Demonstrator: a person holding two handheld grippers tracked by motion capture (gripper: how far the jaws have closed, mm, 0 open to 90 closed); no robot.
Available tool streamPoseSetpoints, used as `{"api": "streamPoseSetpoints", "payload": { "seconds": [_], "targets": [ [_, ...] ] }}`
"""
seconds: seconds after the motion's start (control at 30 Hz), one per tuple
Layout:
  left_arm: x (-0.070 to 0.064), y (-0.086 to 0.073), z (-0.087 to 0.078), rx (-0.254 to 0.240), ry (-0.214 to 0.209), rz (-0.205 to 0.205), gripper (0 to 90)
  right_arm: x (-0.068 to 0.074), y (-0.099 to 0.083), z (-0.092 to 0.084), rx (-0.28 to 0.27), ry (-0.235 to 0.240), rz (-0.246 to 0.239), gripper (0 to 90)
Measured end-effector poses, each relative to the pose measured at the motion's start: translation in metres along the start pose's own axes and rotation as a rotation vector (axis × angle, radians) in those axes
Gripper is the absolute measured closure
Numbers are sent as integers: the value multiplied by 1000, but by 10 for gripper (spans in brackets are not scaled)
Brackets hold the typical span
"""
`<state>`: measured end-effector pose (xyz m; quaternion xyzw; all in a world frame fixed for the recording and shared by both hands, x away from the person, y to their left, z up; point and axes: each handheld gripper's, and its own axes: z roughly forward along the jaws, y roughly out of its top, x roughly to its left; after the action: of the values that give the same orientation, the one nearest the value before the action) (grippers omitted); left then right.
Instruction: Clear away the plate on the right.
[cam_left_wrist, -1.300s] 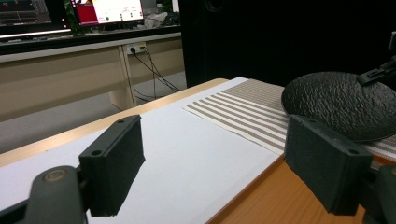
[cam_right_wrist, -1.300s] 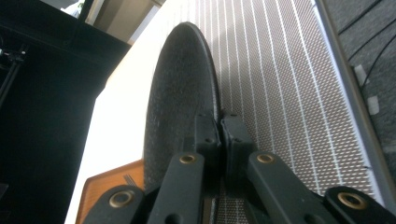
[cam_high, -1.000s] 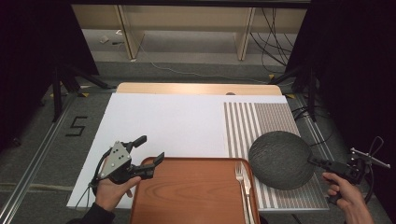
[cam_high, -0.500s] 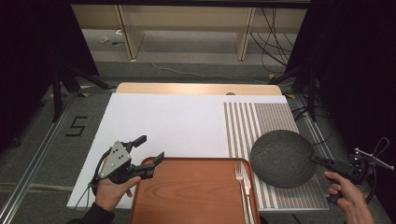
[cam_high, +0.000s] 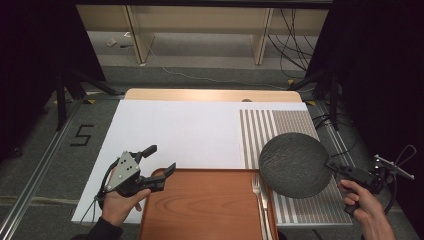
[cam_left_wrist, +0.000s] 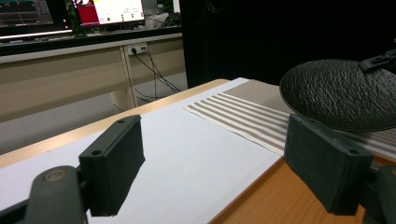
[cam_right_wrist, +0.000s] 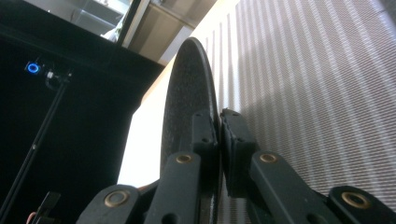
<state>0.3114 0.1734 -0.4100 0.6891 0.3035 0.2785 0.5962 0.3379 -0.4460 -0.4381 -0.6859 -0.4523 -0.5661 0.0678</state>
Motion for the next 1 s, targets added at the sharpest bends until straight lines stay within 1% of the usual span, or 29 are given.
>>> {"api": "streamPoseSetpoints", "payload": {
  "seconds": [0.1,0.17,0.23,0.3,0.5,0.6,0.77,0.87,1.0],
  "targets": [
    [0,0,0,-1,0,-1,195,6,-4,6,21,15,-20,858],
    [0,0,0,1,0,1,195,10,-6,11,33,26,-18,858],
    [0,0,0,0,1,1,196,15,-9,16,51,36,-28,858],
    [0,0,0,0,1,0,196,20,-12,21,72,47,-48,858],
    [0,0,0,-2,2,0,196,32,-23,34,126,86,-68,857],
    [0,0,0,-2,2,1,196,39,-28,41,150,101,-88,858],
    [0,-1,0,2,2,1,196,49,-37,53,205,113,-124,858],
    [0,-1,0,2,2,1,195,54,-43,59,236,119,-138,858],
    [0,-1,0,2,3,1,196,60,-48,65,261,129,-155,857]
  ]
}}
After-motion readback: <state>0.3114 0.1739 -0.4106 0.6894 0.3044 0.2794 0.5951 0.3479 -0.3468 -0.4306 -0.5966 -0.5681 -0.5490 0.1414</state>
